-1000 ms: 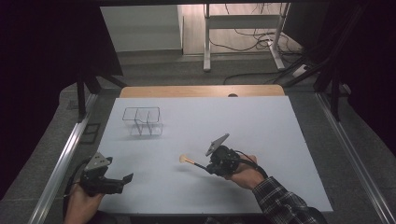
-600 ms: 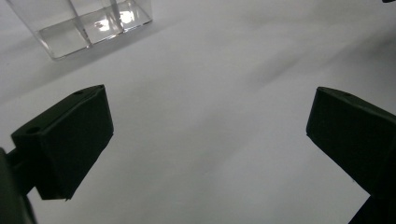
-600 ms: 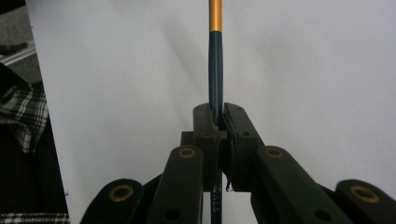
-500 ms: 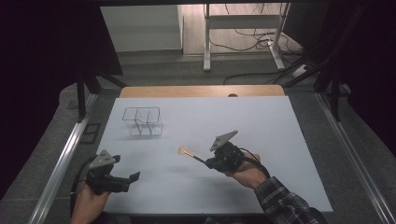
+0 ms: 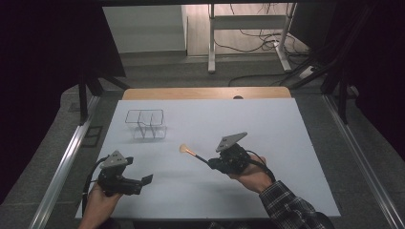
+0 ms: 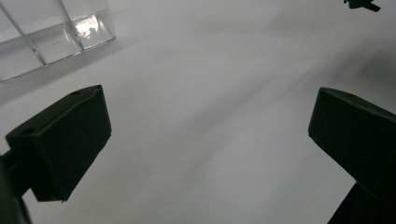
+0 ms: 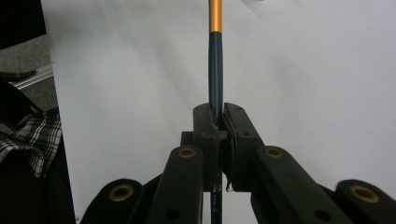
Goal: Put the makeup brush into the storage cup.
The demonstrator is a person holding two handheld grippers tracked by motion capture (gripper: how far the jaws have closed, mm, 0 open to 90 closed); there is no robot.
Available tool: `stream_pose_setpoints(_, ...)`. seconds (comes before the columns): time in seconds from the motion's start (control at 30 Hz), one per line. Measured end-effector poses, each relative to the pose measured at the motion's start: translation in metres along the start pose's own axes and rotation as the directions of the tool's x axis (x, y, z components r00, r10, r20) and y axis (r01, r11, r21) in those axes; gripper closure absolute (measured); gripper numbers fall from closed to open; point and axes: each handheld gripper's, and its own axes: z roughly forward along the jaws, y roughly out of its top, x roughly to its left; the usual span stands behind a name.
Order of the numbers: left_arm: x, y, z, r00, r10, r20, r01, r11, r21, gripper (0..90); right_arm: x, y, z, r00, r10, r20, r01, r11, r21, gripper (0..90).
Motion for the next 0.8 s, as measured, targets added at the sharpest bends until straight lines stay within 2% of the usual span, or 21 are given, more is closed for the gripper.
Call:
stream_pose_setpoints(0.07, -0.001, 0.003, 0.002, 1.0, -0.004, -0.004, 0.004, 1.0, -0.003, 0.1, 0.0, 0.0, -0.001, 1.0, 0.002, 0.004, -0.002, 1.0, -0.013, 84.7)
stream_pose_setpoints(0.37, -0.005, 0.017, 0.01, 0.9991, 0.001, 0.042, 0.001, 0.9995, -0.03, 0.1, 0.001, 0.003, -0.005, 0.9999, 0.003, 0.013, -0.002, 0.998, -0.068, 84.6)
stream_pose_setpoints(0.5, -0.006, 0.023, 0.017, 0.9951, -0.006, 0.099, 0.009, 0.9994, -0.032, 0.0, 0.002, 0.004, -0.006, 0.9998, 0.0, 0.02, 0.002, 0.996, -0.087, 84.6)
stream_pose_setpoints(0.8, -0.007, 0.038, 0.034, 0.9861, -0.024, 0.164, 0.033, 0.998, -0.053, 0.0, 0.005, 0.007, -0.008, 0.9994, -0.008, 0.033, 0.012, 0.992, -0.122, 84.6)
